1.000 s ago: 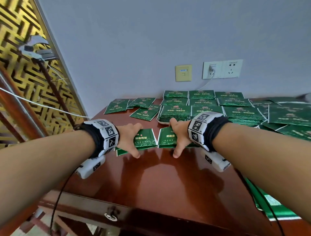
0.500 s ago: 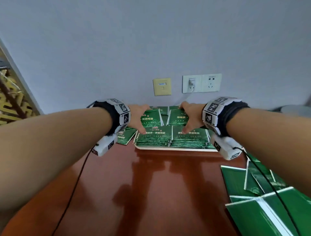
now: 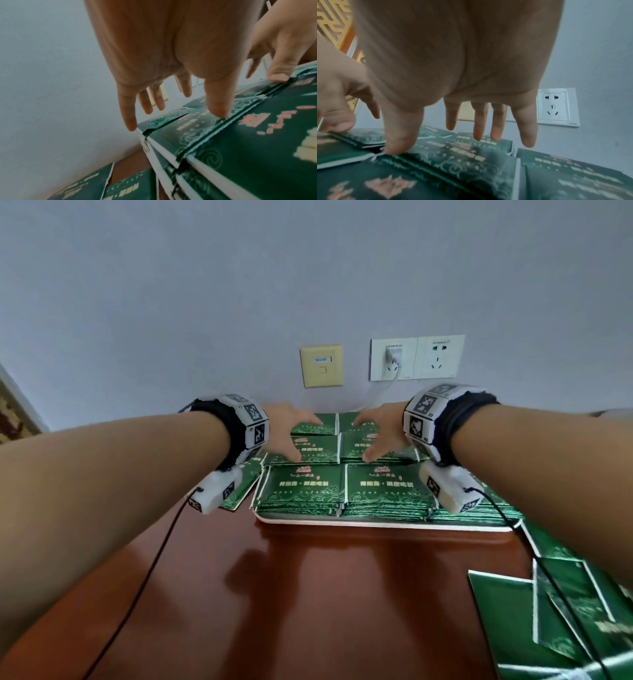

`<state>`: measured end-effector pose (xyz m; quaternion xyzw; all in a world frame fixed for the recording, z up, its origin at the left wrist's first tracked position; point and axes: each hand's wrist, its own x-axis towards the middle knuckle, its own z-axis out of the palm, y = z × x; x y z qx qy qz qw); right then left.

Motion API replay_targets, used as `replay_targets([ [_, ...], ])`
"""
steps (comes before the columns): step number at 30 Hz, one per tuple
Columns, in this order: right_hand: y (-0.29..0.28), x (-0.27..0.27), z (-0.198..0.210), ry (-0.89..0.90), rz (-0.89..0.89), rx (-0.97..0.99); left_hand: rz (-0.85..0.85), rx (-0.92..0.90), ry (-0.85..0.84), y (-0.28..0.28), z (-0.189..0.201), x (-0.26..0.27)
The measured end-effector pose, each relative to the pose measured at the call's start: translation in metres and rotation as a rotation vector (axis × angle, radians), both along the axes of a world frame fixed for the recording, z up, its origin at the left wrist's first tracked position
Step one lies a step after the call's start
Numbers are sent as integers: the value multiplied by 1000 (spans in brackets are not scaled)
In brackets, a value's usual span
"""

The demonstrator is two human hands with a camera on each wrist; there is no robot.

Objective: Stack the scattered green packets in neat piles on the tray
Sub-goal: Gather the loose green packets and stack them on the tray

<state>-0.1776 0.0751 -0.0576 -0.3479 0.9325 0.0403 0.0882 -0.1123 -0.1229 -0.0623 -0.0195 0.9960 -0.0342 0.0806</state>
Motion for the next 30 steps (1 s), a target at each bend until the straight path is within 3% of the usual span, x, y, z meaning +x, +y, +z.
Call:
replay_targets([
  [7, 3, 2, -7, 74, 72, 69, -73, -16, 20, 3, -8, 2],
  [15, 3, 19, 6, 107, 68, 77, -24, -28, 72, 1, 5, 22],
  [22, -24, 83, 22, 135, 142, 81, 113, -149, 35, -38, 11, 100],
  [30, -103, 170, 14, 187, 331, 71, 297, -214, -59, -95, -7, 200],
])
